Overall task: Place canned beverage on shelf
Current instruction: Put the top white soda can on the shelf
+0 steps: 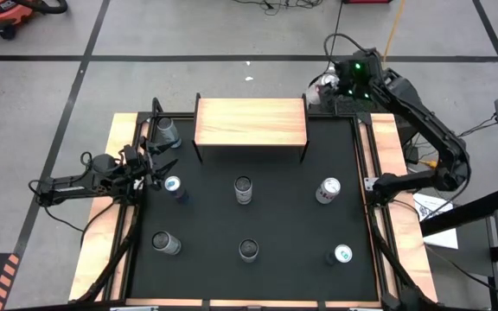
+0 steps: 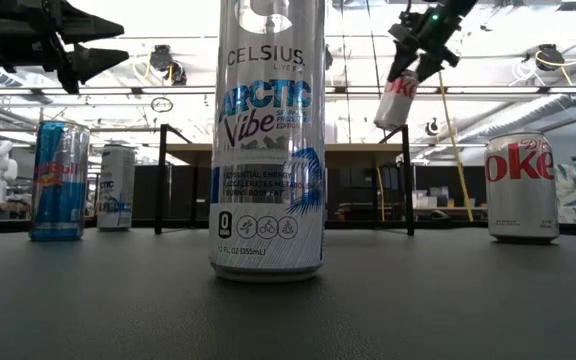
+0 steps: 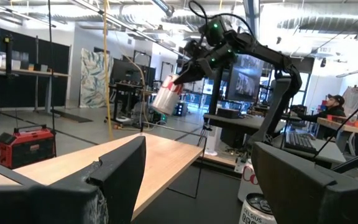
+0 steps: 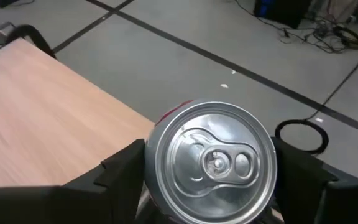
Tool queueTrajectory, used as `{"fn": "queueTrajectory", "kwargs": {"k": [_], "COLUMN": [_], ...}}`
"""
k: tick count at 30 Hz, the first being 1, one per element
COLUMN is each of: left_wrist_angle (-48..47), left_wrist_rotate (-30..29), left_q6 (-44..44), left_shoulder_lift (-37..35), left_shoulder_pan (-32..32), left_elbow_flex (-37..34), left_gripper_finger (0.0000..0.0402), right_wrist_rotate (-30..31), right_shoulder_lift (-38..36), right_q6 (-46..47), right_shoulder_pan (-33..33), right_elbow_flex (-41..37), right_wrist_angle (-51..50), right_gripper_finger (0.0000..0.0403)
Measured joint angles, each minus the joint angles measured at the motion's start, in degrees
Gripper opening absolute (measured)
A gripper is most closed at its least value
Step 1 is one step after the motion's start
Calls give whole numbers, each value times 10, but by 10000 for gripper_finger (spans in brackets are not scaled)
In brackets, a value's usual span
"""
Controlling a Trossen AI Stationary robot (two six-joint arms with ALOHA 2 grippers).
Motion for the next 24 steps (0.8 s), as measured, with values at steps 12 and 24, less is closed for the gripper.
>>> {"fn": "queueTrajectory", "kwargs": {"k": [12, 24], "left_wrist_angle": [-4, -20], "left_wrist_rotate": [0, 0], "left_q6": [0, -1], "left_shoulder_lift": [0, 0], "left_shoulder_pan": [0, 0], "left_elbow_flex": [0, 0], "left_gripper_finger": [293, 293], "right_wrist_rotate": [-2, -2], "right_shoulder_lift": [77, 143], "right_q6": [-24, -43], "right_shoulder_pan": [41, 74], "right_elbow_flex": [95, 117], "right_wrist_angle": [0, -28], "right_gripper_finger": [256, 256]}}
